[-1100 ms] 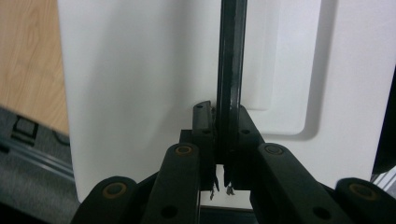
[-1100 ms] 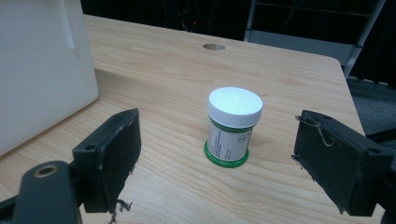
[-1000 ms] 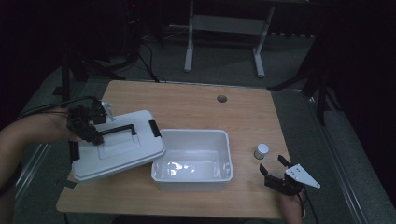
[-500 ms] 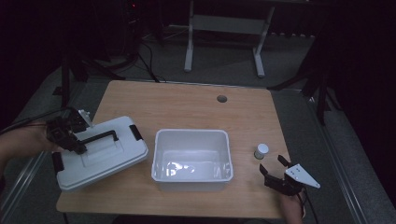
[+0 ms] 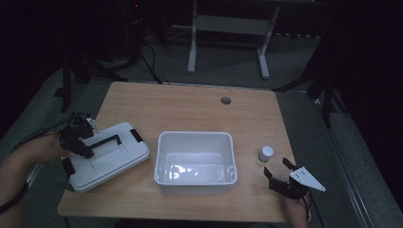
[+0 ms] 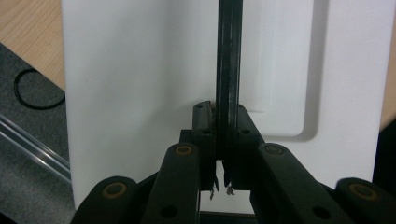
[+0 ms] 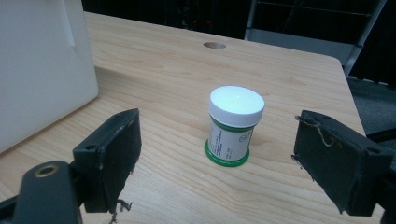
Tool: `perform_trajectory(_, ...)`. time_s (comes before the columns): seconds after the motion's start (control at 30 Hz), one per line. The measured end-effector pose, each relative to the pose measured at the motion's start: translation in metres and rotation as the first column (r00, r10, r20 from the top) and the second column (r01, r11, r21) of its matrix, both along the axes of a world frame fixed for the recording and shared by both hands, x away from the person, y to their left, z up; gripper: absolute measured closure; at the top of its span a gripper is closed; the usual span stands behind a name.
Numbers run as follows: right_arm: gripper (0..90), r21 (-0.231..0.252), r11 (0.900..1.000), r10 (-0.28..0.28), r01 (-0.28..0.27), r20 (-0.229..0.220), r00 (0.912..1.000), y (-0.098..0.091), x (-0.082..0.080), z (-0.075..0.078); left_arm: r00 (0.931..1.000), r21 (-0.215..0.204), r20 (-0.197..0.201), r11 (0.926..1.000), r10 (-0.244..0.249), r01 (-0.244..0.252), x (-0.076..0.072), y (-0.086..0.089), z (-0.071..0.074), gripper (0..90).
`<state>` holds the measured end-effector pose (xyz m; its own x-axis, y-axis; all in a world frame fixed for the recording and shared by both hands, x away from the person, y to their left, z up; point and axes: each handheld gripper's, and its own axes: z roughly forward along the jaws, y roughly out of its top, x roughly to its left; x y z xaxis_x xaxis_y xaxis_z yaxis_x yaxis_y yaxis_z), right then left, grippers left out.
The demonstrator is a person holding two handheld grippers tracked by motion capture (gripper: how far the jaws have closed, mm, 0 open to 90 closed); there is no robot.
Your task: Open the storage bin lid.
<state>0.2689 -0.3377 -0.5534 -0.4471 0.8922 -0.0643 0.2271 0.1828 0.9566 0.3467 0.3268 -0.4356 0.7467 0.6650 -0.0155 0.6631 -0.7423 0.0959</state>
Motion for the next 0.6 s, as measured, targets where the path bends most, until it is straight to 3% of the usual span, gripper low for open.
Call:
perform_trajectory(0.17,14.7,0.001,1.0,0.002,-0.002,0.001,1.0,0.0,0.0,0.0,0.9999,0.004,-0.016,1.0,0.001,0.0,0.007,-0.004,-0.016,83.2)
perform_trajectory(0.23,14.7,0.001,1.0,0.003,-0.003,0.002,1.0,0.0,0.0,0.0,0.9991,0.007,-0.042,1.0,0.003,-0.003,0.01,-0.007,-0.027,83.2)
perform_trajectory(0.43,14.7,-0.004,1.0,0.004,-0.004,0.003,1.0,0.0,0.0,0.0,0.9989,-0.01,-0.046,0.9999,-0.002,0.001,0.012,-0.011,-0.038,83.1)
perform_trajectory(0.6,14.6,-0.004,1.0,0.005,-0.005,0.003,1.0,0.0,0.0,0.0,0.9967,-0.016,-0.077,0.9995,-0.026,0.025,0.014,-0.018,-0.054,82.8)
